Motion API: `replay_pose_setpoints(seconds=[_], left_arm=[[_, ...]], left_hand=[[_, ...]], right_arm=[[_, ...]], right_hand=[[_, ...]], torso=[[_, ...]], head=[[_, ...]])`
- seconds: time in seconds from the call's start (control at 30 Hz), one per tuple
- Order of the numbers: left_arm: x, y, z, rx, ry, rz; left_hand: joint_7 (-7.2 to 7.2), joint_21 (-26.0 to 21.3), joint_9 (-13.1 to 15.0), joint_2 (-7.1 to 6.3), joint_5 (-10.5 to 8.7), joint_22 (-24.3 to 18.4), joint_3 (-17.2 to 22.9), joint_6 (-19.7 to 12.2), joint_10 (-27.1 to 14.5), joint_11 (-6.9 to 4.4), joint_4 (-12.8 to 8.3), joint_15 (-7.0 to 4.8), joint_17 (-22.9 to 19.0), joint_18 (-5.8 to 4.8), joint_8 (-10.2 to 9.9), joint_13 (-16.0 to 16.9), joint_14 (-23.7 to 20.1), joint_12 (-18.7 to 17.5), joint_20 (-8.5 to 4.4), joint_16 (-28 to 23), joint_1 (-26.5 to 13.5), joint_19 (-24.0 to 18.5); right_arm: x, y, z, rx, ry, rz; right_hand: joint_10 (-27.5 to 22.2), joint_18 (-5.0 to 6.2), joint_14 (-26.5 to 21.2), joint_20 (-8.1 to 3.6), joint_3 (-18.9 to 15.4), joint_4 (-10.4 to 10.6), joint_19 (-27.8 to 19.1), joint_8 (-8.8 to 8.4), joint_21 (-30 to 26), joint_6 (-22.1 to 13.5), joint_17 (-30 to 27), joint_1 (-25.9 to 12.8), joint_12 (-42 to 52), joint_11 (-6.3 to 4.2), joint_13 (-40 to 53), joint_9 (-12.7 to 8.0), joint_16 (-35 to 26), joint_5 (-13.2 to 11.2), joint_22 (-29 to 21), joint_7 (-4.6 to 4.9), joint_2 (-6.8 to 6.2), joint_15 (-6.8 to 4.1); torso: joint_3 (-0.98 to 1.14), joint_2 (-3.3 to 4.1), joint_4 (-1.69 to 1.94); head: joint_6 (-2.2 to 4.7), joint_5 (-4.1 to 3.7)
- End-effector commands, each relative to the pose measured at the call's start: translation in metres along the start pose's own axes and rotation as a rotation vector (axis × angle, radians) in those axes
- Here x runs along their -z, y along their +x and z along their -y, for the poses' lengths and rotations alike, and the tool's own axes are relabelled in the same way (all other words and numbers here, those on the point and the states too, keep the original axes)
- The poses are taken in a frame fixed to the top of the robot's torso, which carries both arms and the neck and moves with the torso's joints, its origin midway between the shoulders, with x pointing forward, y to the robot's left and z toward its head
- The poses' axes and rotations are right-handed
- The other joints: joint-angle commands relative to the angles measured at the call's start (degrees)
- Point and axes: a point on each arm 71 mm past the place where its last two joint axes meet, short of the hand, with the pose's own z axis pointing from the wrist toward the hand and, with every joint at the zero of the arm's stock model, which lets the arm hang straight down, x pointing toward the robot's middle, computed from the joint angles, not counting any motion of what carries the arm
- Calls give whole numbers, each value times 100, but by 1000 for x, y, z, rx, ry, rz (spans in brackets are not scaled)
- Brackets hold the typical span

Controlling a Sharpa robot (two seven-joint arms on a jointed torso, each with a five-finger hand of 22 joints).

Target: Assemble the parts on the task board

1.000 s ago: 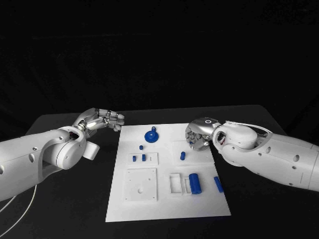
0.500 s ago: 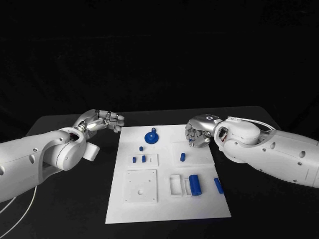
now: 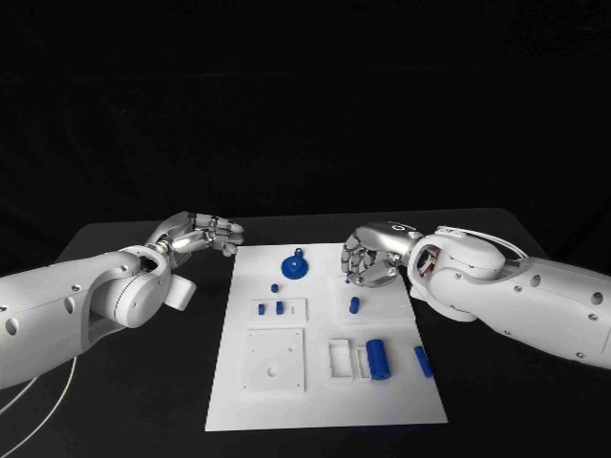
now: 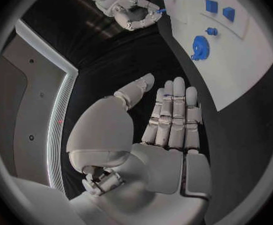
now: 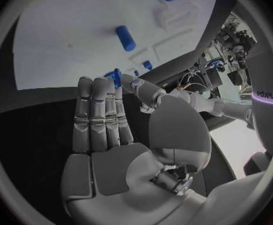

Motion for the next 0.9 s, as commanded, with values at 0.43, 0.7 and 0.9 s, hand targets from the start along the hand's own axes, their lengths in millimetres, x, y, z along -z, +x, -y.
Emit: replay_pose_setpoints(seconds=[0.43, 0.7, 0.9], left_arm=[[-3, 3, 3, 10, 25, 30], [-5, 6, 4, 18, 25, 28], [-7, 9, 5, 29, 28, 30]], left_hand=[[2, -21, -13, 19, 21, 10, -23, -48, -20, 8, 11, 16, 25, 49, 13, -5, 28, -30, 16, -31, -23, -1], [3, -21, -13, 20, 21, 11, -22, -48, -19, 8, 12, 16, 28, 49, 13, -5, 29, -30, 16, -33, -24, -1], [4, -22, -15, 23, 21, 12, -23, -53, -18, 8, 15, 17, 33, 49, 12, -5, 30, -31, 16, -38, -28, 0]], right_arm=[[-14, 10, -64, -57, -213, 47], [-18, 23, -76, -24, -229, 38], [-18, 39, -82, 12, -244, 11]], right_hand=[[-13, 78, -20, -22, -96, -93, -1, -14, 13, -18, -7, -4, -49, 3, 65, 51, 28, 102, 16, 4, 168, -13], [-14, 78, -20, -22, -101, -99, -2, -15, 12, -20, -8, -4, -51, 3, 69, 54, 28, 106, 17, 4, 173, -13], [-14, 78, -20, -23, -106, -113, -3, -17, 12, -20, -10, -1, -55, 2, 78, 61, 28, 117, 19, 4, 174, -13]], torso=[[-8, -1, 12], [-16, 4, 16], [-23, 3, 7]], head=[[-35, 524], [-120, 762], [-209, 894]])
